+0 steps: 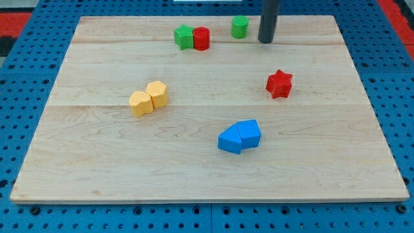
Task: Slide the green circle along with the green star towards top left
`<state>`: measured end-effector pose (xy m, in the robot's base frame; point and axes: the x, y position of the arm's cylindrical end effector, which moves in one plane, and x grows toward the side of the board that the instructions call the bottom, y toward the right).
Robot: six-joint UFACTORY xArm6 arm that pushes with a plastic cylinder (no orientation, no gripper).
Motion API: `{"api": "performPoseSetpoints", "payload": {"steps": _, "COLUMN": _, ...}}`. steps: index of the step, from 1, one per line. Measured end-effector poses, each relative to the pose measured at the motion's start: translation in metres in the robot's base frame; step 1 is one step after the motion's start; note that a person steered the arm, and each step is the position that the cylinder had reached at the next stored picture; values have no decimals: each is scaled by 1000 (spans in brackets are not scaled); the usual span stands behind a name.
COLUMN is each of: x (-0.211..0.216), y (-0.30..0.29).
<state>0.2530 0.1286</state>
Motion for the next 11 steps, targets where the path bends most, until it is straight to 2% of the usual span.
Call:
{"api": "performPoseSetpoints", "payload": {"steps": 1, "x": -36, "y": -7}}
{"api": "performPoseSetpoints", "payload": {"steps": 2, "x": -37, "y": -28}}
{"api": "performPoseSetpoints", "payload": {"steps": 6, "x": -36, "y": -102}}
{"api": "performPoseSetpoints", "payload": {"steps": 9, "x": -10, "y": -122}}
{"api": "performPoseSetpoints", "payload": {"steps": 11, "x": -4, "y": -174}}
